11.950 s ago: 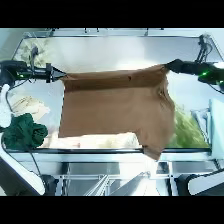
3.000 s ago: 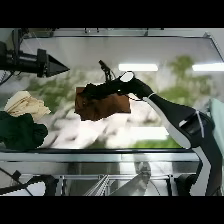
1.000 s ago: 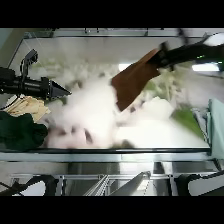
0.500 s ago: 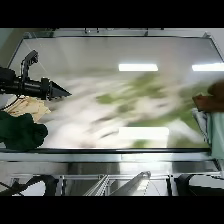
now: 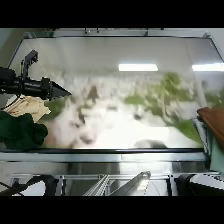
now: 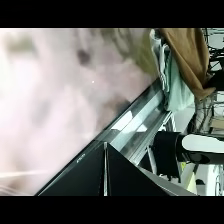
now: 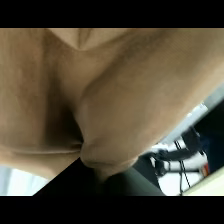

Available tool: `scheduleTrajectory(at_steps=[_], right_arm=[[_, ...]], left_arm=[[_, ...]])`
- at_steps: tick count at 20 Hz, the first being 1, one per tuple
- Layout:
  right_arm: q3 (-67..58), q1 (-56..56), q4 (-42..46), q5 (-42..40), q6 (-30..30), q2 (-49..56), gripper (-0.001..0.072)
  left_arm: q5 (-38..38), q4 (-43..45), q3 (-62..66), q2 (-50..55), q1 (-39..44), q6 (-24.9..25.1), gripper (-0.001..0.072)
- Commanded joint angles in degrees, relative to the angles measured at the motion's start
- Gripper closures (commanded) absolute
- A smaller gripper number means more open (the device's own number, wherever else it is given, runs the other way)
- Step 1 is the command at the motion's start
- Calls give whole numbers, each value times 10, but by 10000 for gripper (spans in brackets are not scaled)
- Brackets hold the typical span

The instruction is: Fold the shirts.

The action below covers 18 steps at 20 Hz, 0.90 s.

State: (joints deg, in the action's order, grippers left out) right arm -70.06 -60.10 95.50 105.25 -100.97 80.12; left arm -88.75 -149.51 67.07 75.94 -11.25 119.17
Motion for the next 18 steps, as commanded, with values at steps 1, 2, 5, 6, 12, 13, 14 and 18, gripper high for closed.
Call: scheduleTrajectory(at_steps=[1,2,5,6,12,13,14,18], right_arm=[[24,-6,18,5,-3,-4,113],[24,-5,17,5,2,-7,22],[23,-5,-49,5,-2,-16,24],[22,-5,-110,5,-9,-16,26],[12,114,-692,-101,121,-16,694],[1,158,-730,-130,159,-16,694],[-9,210,-742,-164,204,-20,694],[-11,420,-657,-287,315,-71,696]], left_arm=[[6,0,0,0,0,0,683],[6,0,0,0,0,0,684],[8,-1,0,0,0,0,684],[9,-2,0,0,0,0,684],[1,-5,82,-1,0,-1,685],[-4,-6,108,-1,0,-8,685],[-6,-4,130,-5,2,-19,685],[5,2,96,-85,23,-33,686]])
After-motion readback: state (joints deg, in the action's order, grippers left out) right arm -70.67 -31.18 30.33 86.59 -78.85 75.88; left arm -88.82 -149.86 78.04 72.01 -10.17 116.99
